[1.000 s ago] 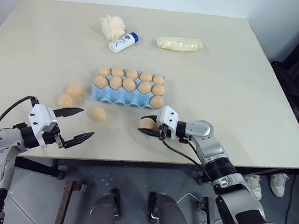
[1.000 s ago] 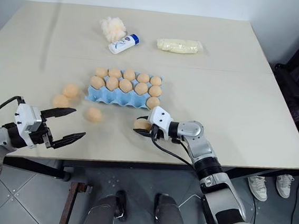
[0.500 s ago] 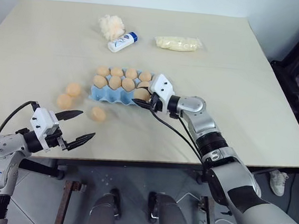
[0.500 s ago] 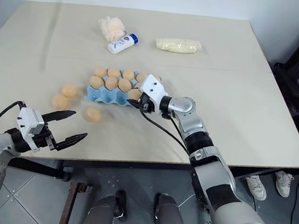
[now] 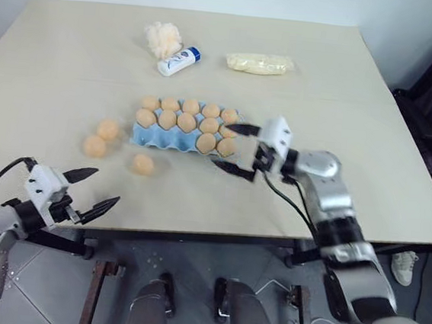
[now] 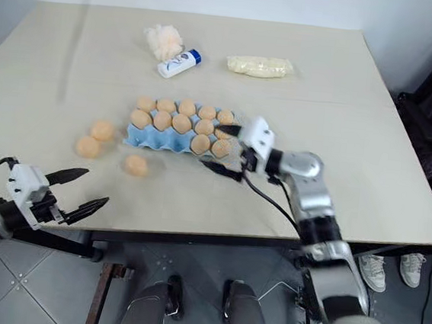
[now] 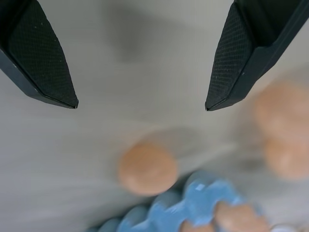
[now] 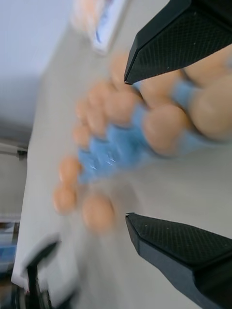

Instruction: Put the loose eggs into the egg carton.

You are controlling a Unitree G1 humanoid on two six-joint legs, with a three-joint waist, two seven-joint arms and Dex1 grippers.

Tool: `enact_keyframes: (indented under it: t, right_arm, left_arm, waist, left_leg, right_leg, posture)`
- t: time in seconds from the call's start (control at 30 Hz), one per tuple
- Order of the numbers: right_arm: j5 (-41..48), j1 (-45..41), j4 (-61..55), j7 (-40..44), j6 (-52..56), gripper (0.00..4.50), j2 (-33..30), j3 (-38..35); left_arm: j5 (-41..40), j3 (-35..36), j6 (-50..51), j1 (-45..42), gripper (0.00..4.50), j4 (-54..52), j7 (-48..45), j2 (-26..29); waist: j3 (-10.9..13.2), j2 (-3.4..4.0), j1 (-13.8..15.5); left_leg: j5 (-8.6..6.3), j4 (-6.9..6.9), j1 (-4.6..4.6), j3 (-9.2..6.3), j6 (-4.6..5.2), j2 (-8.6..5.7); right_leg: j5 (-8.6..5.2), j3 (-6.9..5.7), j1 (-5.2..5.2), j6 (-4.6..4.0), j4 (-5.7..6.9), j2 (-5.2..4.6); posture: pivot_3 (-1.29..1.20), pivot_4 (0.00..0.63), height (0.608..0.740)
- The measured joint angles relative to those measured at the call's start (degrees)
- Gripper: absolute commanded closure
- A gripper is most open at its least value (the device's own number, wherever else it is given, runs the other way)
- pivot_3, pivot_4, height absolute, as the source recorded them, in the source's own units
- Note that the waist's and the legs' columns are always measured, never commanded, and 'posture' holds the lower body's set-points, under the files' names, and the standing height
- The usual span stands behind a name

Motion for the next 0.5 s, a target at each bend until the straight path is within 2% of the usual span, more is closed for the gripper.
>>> enact_keyframes:
  t: [0.1,0.17,0.2,0.23,0.43,0.5]
  right_arm:
    - [2.2,6.3,-6.1,2.9,2.8,0.04,-5.9,-1.5]
    - [2.9,8.4,-9.2,2.7,3.6,0.04,-7.4,-2.8]
    - [2.9,9.4,-10.2,2.5,3.6,0.04,-8.1,-3.0]
    - [2.9,10.7,-11.2,2.4,3.6,0.04,-8.6,-3.1]
    - [2.9,16.0,-15.4,1.6,4.6,0.04,-9.0,-2.3]
    - [2.9,16.1,-16.6,0.5,4.9,0.04,-8.9,-2.2]
  left_arm:
    - [-1.0,2.9,2.0,3.5,0.00,0.0,-0.7,0.7]
    - [-1.2,3.3,2.6,4.6,0.00,-0.1,-1.4,1.0]
    - [-1.2,3.3,2.6,4.6,0.00,0.0,-1.5,0.9]
    - [-1.1,3.3,2.6,4.4,0.00,0.1,-1.3,0.9]
    - [0.0,0.7,3.6,-0.7,0.00,0.4,2.7,-1.3]
    - [0.2,-1.7,4.6,-3.4,0.00,-0.3,4.5,-3.7]
  waist:
    - [0.0,0.00,-0.1]
    - [0.0,0.00,-0.3]
    - [0.0,0.00,-0.3]
    - [0.0,0.00,-0.3]
    - [0.0,0.02,0.0]
    - [0.0,0.02,0.2]
  left_leg:
    - [-0.01,-0.02,0.02,-0.01,-0.01,0.00]
    - [-0.03,-0.03,0.06,-0.07,-0.03,0.01]
    - [-0.03,-0.05,0.06,-0.13,-0.04,0.00]
    - [-0.04,-0.04,0.09,-0.29,-0.05,0.00]
    - [-0.08,-0.19,-0.14,-0.16,-0.01,-0.05]
    - [-0.08,-0.21,-0.14,-0.03,0.00,-0.11]
  right_leg:
    - [0.00,0.02,-0.04,-0.05,-0.07,0.02]
    - [-0.07,0.07,-0.04,-0.42,-0.16,0.09]
    - [-0.36,0.04,-0.06,-1.05,-0.29,0.12]
    - [-0.28,-0.03,-0.16,-1.10,-0.56,0.17]
    - [0.20,0.10,0.29,-0.64,-1.28,0.18]
    - [0.22,0.20,0.26,-0.61,-1.33,0.13]
  posture:
    - [0.00,0.150,0.740]
    - [0.00,0.150,0.740]
    - [0.00,0.150,0.740]
    - [0.00,0.150,0.740]
    - [0.00,0.150,0.740]
    - [0.00,0.150,0.740]
